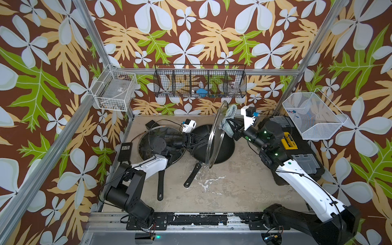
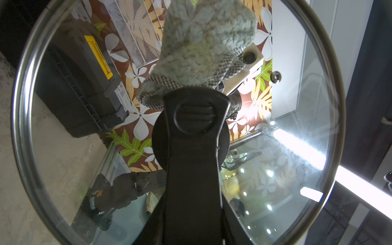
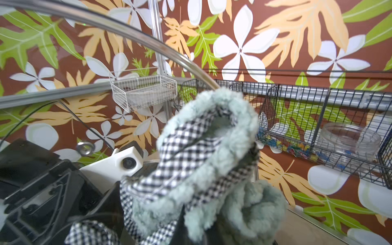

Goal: Wipe the pot lid with a cloth
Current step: Wipe the pot lid.

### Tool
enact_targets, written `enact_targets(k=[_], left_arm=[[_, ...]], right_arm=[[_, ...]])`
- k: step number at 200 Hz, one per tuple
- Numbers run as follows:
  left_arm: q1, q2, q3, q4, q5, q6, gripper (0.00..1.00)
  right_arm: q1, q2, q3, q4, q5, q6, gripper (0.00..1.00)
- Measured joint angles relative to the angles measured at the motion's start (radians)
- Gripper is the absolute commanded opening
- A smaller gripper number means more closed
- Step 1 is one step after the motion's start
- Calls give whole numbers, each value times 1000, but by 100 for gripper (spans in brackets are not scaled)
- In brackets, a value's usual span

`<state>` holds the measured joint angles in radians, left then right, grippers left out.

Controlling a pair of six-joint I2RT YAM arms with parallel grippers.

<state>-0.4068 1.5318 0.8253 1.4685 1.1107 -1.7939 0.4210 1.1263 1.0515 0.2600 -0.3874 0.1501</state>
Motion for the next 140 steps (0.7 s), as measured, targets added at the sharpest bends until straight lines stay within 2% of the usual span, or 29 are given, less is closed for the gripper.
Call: enact_targets(k=[16,36,55,77,97,140], left_arm=[[0,-63,3,-127,-14,153,0],[0,-134,42,-402,-47,388,0],[0,-197,108,-732,-151,644,0],[0,-248,158,-1025,-306,881,0],[0,-272,174,-1208,-432,1030,0],[-37,-286,200,-1490,-678,1251,0]], right_arm=[[0,-71,-37,1,5,2,0],[-1,-157,-76,-19,33,2,0],[-1,-232,-102,-50,74,-13,0],[-1,-303,-122,-86,132,-33,0],[-1,-342,-129,-113,169,-50,0],[25,-341,-120,-149,176,-71,0]])
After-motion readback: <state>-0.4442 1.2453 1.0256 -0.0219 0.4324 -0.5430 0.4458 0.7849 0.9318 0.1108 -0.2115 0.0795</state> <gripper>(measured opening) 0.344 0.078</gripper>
